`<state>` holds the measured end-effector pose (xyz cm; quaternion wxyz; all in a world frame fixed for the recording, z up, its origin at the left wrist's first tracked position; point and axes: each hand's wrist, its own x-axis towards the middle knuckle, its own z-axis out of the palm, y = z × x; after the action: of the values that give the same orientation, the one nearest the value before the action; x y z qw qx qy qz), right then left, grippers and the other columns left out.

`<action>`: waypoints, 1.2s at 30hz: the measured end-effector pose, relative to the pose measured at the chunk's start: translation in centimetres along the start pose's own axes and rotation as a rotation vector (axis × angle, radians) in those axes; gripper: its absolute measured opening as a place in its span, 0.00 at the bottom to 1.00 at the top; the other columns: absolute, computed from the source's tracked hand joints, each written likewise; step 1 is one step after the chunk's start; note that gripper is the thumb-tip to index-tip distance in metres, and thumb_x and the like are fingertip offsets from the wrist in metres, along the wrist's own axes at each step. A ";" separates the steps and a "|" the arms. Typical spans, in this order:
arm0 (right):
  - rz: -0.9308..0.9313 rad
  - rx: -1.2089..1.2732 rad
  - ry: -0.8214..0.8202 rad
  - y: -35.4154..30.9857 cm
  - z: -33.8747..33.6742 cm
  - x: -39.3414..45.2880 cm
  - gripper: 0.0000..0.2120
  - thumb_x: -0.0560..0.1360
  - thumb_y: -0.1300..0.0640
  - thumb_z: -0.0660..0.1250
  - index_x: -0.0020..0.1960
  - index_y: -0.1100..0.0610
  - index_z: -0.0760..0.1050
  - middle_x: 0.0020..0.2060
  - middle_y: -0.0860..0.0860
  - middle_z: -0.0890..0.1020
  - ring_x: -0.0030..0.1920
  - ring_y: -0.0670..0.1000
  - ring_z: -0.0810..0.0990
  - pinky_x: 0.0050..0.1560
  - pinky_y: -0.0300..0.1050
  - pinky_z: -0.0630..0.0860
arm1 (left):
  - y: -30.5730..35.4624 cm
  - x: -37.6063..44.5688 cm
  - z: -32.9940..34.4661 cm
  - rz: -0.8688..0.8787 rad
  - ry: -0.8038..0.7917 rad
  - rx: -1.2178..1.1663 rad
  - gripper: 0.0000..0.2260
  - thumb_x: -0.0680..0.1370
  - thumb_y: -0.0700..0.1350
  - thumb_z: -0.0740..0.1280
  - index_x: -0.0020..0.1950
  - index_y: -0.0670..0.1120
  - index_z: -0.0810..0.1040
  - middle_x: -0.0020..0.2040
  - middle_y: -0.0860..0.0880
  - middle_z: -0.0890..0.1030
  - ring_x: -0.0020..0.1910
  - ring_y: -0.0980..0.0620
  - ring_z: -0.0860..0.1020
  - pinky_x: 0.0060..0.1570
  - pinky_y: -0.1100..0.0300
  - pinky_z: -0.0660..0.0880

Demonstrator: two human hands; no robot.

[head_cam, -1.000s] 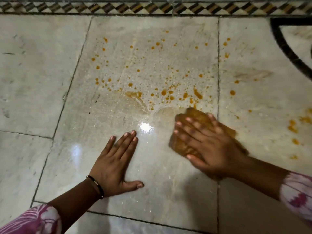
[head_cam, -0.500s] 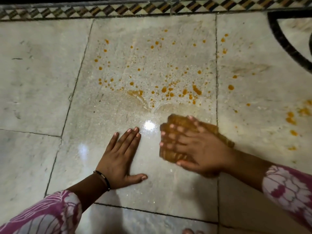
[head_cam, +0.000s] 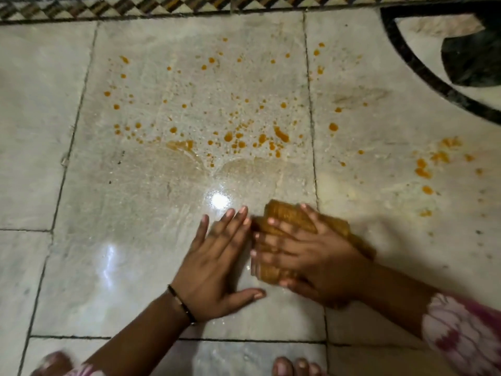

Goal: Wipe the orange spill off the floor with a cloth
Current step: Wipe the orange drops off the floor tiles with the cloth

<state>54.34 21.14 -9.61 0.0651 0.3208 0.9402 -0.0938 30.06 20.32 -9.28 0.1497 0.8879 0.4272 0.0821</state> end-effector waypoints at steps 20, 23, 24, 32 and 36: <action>0.800 -0.029 0.055 9.3 -1.3 -3.2 0.31 0.75 0.38 0.47 0.76 0.46 0.54 0.77 0.49 0.55 0.76 0.54 0.49 0.69 0.67 0.38 | 2.8 2.8 2.2 -0.212 -0.245 0.092 0.46 0.72 0.74 0.51 0.78 0.43 0.51 0.79 0.46 0.50 0.78 0.48 0.48 0.72 0.40 0.49; 0.606 -0.056 0.050 5.2 -0.7 -0.8 0.30 0.76 0.40 0.50 0.76 0.47 0.57 0.76 0.51 0.59 0.76 0.56 0.53 0.69 0.71 0.41 | 2.9 3.0 2.1 -0.212 -0.254 0.107 0.46 0.72 0.74 0.50 0.78 0.43 0.51 0.79 0.46 0.51 0.78 0.48 0.48 0.73 0.40 0.49; 0.539 -0.052 0.039 3.5 -0.3 -1.4 0.29 0.76 0.41 0.51 0.76 0.47 0.57 0.76 0.50 0.59 0.76 0.56 0.53 0.69 0.72 0.44 | 2.9 2.9 2.3 -0.210 -0.255 0.111 0.46 0.72 0.74 0.50 0.78 0.43 0.50 0.79 0.46 0.50 0.78 0.48 0.47 0.73 0.40 0.48; 0.902 0.047 0.054 7.4 -0.3 -8.4 0.31 0.76 0.39 0.47 0.77 0.45 0.47 0.77 0.48 0.54 0.76 0.53 0.51 0.70 0.67 0.42 | 2.7 2.8 2.4 -0.212 -0.249 0.112 0.46 0.71 0.74 0.51 0.78 0.43 0.50 0.79 0.46 0.49 0.78 0.48 0.46 0.74 0.40 0.47; 0.931 -0.022 0.058 9.7 -0.9 -2.3 0.30 0.77 0.39 0.40 0.77 0.49 0.44 0.77 0.49 0.50 0.77 0.54 0.46 0.68 0.68 0.36 | 2.7 2.9 2.4 -0.211 -0.250 0.110 0.46 0.72 0.74 0.51 0.78 0.43 0.49 0.79 0.46 0.49 0.78 0.48 0.46 0.73 0.39 0.49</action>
<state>62.04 27.48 -9.59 0.0774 0.7105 0.6985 -0.0358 34.50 20.49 -10.55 0.1605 0.8484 0.4998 -0.0687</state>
